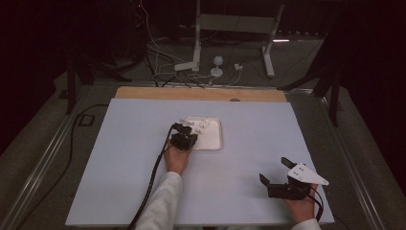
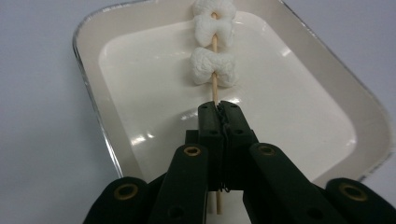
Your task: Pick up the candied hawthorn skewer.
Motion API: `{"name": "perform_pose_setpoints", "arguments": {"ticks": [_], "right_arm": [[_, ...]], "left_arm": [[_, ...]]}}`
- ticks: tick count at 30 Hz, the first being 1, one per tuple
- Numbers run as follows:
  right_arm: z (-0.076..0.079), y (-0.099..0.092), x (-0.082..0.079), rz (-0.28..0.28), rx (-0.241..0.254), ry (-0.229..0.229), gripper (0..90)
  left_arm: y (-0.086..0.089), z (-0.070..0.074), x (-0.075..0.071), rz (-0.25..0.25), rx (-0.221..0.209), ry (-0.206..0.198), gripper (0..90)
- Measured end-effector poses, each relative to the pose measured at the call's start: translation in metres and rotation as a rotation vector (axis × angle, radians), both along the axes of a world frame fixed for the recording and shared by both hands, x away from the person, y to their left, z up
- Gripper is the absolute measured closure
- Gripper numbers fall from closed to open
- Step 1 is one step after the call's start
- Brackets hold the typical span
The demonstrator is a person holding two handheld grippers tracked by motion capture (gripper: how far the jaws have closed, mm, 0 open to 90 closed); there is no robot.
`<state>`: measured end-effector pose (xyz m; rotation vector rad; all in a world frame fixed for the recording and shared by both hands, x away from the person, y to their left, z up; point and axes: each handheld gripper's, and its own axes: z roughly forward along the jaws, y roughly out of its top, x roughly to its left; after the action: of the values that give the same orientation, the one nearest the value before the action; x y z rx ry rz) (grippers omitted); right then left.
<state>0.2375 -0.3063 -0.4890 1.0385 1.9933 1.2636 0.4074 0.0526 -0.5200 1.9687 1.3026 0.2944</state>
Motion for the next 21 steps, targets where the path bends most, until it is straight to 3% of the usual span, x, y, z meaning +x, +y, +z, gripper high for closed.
{"name": "perform_pose_setpoints", "arguments": {"ticks": [4, 9, 18, 21], "right_arm": [[0.000, -0.001, 0.000, -0.002, 0.000, 0.002, 0.2], [-0.001, 0.000, 0.000, 0.000, -0.003, 0.002, 0.2], [-0.001, 0.000, 0.000, -0.002, -0.005, 0.007, 0.2], [-0.001, 0.001, 0.001, 0.000, -0.006, 0.007, 0.2]], "left_arm": [[0.007, 0.009, -0.003, -0.011, -0.027, 0.009, 90.0], [0.017, 0.016, -0.009, -0.026, -0.023, 0.038, 90.0], [0.027, 0.008, -0.015, -0.076, -0.005, 0.109, 88.7], [0.027, 0.008, -0.014, -0.082, -0.005, 0.115, 89.2]]}}
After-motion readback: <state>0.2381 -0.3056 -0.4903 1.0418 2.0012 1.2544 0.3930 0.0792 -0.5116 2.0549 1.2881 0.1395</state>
